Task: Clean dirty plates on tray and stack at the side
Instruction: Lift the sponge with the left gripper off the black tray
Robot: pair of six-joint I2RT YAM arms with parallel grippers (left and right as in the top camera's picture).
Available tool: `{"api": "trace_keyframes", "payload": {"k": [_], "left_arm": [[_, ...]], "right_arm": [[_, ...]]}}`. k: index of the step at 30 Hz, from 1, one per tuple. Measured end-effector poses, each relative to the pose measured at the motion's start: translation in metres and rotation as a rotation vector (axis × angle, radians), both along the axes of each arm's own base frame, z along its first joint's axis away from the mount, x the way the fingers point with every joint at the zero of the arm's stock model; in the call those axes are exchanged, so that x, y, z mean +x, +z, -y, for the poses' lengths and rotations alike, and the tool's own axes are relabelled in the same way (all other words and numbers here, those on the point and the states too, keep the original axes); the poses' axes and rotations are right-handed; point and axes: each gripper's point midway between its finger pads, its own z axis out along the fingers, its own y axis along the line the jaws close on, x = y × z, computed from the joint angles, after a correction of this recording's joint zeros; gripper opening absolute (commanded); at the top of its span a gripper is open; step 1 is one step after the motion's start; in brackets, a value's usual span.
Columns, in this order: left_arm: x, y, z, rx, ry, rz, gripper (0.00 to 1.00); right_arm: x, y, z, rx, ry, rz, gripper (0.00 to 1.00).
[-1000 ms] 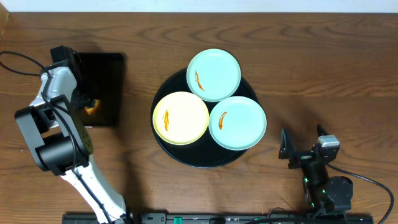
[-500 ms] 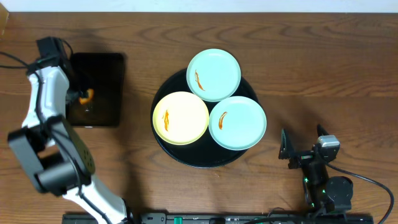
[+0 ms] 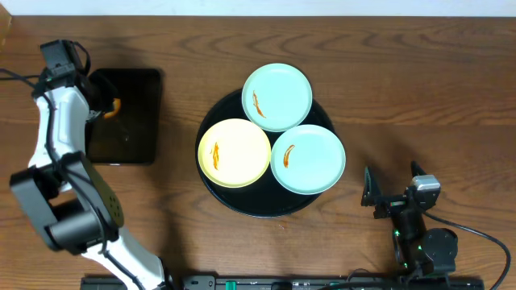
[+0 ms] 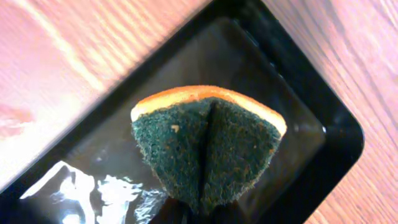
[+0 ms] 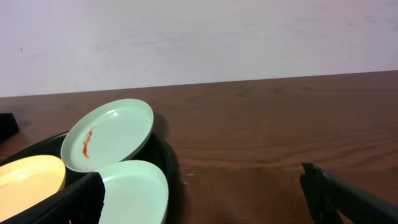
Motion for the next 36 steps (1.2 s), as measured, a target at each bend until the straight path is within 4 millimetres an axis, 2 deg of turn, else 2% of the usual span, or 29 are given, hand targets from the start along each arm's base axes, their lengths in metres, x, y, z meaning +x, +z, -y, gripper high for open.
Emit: {"api": "trace_keyframes", "payload": {"k": [5,11,15,20,22,25,29,36], "left_arm": [[0.007,-0.023,0.013,-0.072,-0.044,0.000,0.08],[0.016,-0.016,0.030,-0.143,-0.122,0.056,0.08],[0.029,0.001,0.042,-0.181,-0.189,0.144,0.08],[0.043,0.041,0.044,-0.156,-0.230,0.272,0.08],[0.045,0.057,0.045,-0.142,-0.240,0.313,0.07],[0.045,0.066,0.046,-0.135,-0.245,0.332,0.07],[0.038,0.060,0.045,-0.134,-0.232,0.295,0.07],[0.023,0.040,0.029,-0.068,-0.173,0.185,0.07]], "right_arm": [[0.000,0.000,0.000,0.000,0.000,0.000,0.99],[0.000,0.000,0.000,0.000,0.000,0.000,0.99],[0.000,0.000,0.000,0.000,0.000,0.000,0.99],[0.000,0.000,0.000,0.000,0.000,0.000,0.99],[0.000,0.000,0.000,0.000,0.000,0.000,0.99],[0.000,0.000,0.000,0.000,0.000,0.000,0.99],[0.000,0.000,0.000,0.000,0.000,0.000,0.99],[0.000,0.000,0.000,0.000,0.000,0.000,0.99]]}}
